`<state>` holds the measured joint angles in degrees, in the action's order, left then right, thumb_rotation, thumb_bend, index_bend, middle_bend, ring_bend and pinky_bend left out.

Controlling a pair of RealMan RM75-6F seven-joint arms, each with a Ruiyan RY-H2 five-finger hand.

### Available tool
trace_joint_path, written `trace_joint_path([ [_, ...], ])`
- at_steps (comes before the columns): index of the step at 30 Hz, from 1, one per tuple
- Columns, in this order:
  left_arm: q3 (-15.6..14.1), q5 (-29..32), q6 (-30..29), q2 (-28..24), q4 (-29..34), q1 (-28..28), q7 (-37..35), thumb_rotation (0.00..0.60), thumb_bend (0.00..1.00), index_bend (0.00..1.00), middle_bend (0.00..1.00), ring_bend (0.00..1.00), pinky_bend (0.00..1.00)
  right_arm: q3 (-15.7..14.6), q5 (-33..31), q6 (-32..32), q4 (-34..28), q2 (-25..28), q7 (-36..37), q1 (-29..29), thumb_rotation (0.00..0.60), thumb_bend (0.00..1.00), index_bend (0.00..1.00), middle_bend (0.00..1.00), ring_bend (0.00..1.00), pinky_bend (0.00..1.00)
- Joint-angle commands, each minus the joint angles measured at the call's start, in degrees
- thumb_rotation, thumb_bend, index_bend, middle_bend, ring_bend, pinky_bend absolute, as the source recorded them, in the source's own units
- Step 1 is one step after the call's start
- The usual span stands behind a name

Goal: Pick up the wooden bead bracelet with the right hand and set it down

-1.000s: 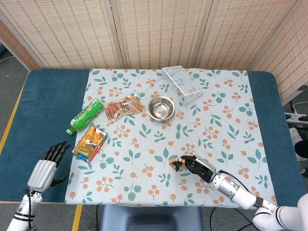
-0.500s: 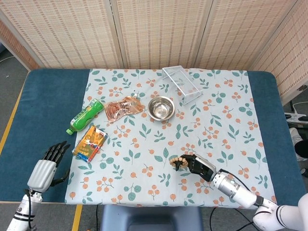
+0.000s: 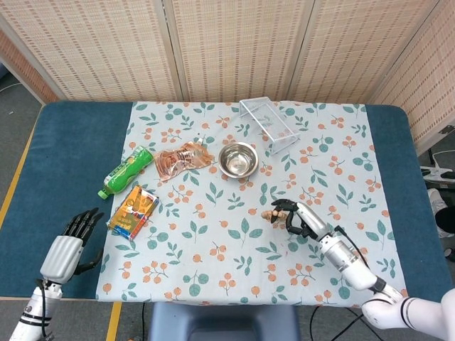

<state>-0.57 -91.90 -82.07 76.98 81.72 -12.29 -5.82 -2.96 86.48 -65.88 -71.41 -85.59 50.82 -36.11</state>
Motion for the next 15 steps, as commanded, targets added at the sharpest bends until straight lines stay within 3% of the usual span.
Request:
trace_joint_path([
  [1,0.0,0.0,0.1,0.1,0.0,0.0,0.2,0.600,0.45,0.00,0.00,0.00,0.11,4.9,-5.0,1.7,6.9,-3.1,-25.1,-0.6,0.600,1.00,0.55,0.50,0.20,0.19],
  [6,-0.1,0.0,0.0,0.1,0.1,0.0,0.4,0.600,0.45,0.00,0.00,0.00,0.11,3.6,-4.2,5.0,12.3,-5.9,-34.8,-1.3,0.600,1.00,0.55,0.50,0.20,0.19],
  [15,-0.1,-0.2,-0.3,-0.1,0.3,0.1,0.3,0.600,0.45,0.00,0.00,0.00,0.11,0.3,-1.3,7.8,14.4,-8.0,-37.4,-0.1,0.600,1.00,0.54,0.50,0.20,0.19],
])
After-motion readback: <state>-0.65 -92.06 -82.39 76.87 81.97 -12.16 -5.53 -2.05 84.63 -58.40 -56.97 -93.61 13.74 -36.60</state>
